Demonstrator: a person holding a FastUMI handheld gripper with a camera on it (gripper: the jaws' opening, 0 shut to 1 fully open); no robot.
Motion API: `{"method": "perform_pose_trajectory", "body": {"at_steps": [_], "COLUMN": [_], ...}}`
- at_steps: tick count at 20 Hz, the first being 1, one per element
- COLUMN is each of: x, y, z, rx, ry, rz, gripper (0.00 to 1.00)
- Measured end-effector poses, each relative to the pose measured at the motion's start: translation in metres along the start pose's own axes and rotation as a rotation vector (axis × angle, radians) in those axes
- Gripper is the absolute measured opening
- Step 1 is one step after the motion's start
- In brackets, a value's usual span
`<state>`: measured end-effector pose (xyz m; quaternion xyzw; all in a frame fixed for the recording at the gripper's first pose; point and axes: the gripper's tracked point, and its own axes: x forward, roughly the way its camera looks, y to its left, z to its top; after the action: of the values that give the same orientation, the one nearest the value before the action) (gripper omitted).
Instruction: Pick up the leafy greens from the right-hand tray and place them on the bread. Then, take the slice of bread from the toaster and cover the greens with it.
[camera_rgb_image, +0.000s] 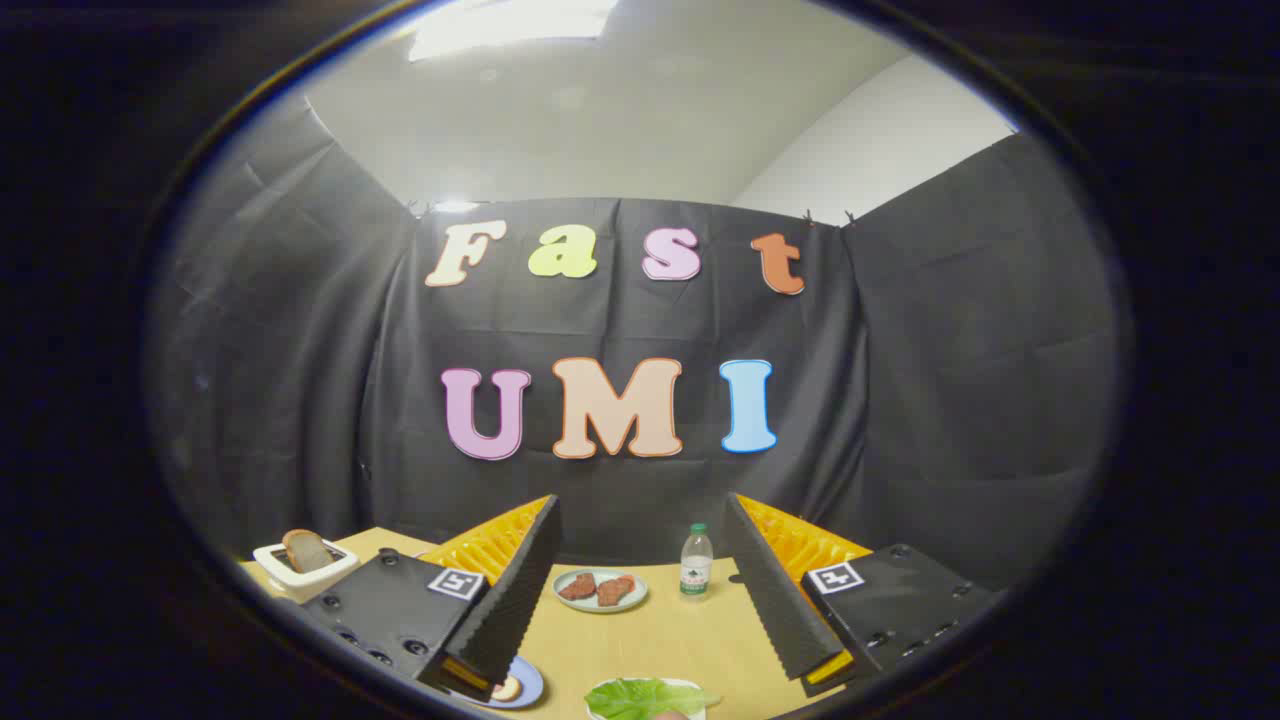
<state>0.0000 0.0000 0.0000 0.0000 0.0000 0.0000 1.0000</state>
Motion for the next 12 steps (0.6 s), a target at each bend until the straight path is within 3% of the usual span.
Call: {"method": "perform_pose_trajectory", "body": {"at_steps": [12], "x": [0.031], "y": [0.003], "z": [0.003], "rx": [-0.013], "ry": [-0.031], "rz": [0.029], "gripper": [1.0]}}
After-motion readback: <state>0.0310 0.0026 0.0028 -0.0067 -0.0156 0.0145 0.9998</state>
